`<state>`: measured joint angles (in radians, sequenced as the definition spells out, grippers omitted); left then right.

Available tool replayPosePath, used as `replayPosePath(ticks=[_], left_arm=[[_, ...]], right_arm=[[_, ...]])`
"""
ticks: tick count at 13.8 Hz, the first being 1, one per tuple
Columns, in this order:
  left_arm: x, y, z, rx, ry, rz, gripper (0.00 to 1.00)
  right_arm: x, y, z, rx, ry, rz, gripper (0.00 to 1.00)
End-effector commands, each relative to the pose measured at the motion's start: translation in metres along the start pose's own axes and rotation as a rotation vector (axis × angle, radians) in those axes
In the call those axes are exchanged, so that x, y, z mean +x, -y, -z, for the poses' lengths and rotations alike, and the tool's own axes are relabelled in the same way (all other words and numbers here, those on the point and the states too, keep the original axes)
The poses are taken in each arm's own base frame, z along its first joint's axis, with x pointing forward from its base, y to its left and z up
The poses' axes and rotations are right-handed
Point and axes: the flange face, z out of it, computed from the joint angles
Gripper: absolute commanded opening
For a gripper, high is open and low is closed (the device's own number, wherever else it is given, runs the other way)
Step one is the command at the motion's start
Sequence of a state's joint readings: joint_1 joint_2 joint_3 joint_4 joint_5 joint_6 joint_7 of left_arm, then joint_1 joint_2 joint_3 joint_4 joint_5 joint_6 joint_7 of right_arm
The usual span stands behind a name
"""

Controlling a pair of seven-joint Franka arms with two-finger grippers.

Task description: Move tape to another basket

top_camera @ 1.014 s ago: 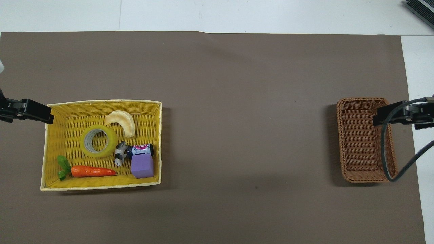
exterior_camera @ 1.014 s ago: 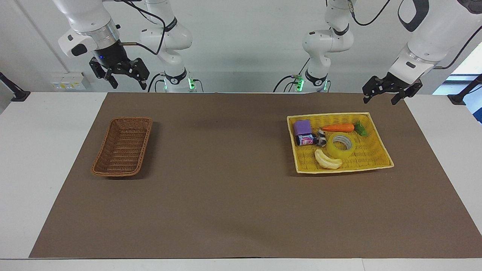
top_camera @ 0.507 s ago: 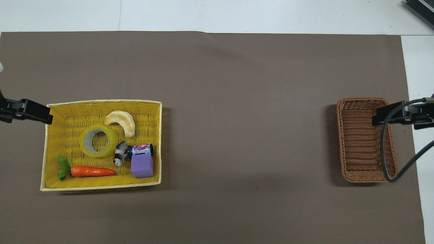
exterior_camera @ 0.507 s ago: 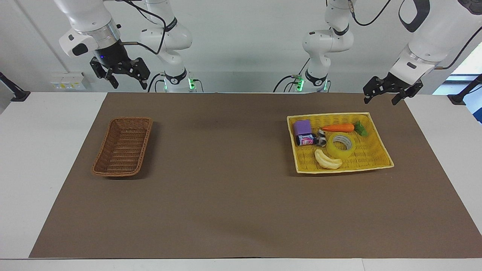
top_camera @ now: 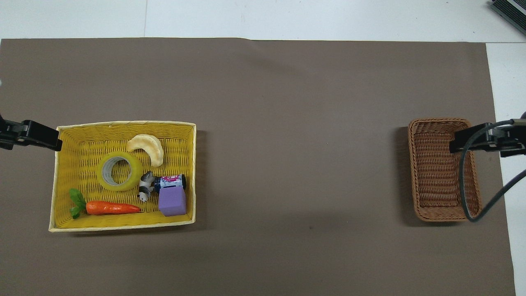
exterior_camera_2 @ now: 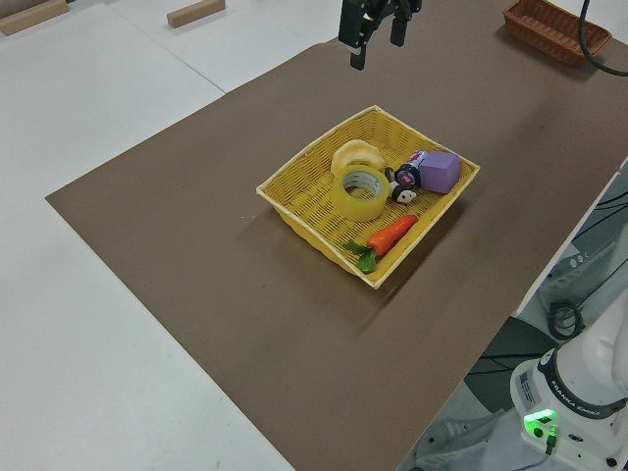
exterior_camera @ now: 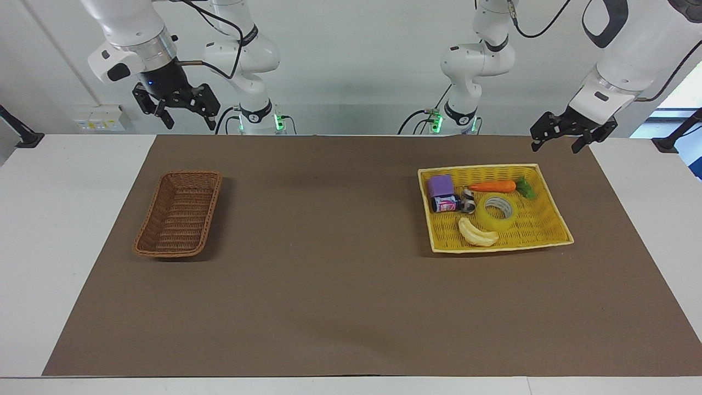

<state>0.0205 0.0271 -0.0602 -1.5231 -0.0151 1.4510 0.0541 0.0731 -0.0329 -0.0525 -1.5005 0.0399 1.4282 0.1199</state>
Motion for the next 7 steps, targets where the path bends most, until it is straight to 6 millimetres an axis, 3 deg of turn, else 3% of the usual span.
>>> replayPosePath(ticks=[1, 7], left_arm=[[-0.006, 0.010, -0.001, -0.008, -0.005, 0.002, 1.00], [-0.004, 0.047, -0.017, -0.014, -0.009, -0.010, 1.00]], right_arm=[[-0.007, 0.000, 0.000, 0.021, -0.002, 0.027, 1.00], [-0.006, -0.001, -0.002, 0.022, -0.007, 0.025, 1.00]])
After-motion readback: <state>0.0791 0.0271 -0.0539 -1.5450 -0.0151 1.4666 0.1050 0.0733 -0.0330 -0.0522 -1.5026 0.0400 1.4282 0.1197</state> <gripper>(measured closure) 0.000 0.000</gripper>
